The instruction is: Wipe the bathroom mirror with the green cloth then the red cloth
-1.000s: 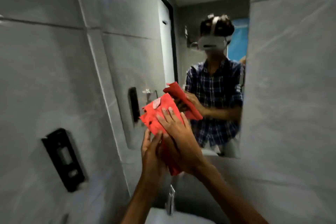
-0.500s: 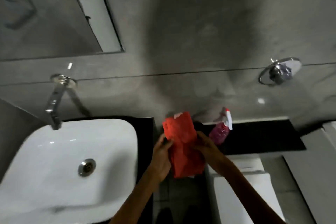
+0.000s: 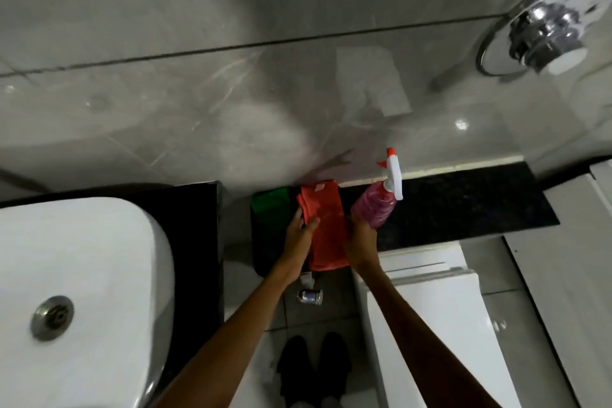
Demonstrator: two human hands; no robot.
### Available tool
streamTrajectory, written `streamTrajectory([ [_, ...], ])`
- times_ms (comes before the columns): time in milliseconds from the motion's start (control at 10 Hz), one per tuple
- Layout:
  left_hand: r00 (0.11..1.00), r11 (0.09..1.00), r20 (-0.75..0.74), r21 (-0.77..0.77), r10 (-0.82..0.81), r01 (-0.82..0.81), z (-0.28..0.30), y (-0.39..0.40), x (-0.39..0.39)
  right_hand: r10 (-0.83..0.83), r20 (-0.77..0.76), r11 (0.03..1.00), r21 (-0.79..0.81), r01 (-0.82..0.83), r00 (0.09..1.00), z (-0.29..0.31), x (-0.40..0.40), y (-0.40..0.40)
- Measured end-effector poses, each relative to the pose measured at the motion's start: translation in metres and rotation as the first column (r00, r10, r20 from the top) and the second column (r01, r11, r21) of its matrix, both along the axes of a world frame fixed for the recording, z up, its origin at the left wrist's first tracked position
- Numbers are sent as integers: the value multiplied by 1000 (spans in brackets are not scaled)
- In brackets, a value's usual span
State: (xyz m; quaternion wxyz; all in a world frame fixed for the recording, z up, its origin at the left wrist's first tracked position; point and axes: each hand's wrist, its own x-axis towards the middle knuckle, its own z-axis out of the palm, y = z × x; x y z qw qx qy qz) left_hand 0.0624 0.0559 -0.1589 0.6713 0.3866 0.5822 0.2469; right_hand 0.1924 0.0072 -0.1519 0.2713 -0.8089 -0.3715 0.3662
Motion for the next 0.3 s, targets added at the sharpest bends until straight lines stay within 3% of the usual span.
streamTrajectory([
  [100,911,930,-352,210,-217,302,22,-26,-11,310,155,949,-108,-296,938,25,-10,-24],
  [200,688,689,-701,404,-189,601,54,-39,-39,503,371,850,-46,-525,781,66,-25,-28],
  [300,580,454,-812,543,67,706,126,-23,-72,475,526,728,216,-651,706,145,-44,-8],
])
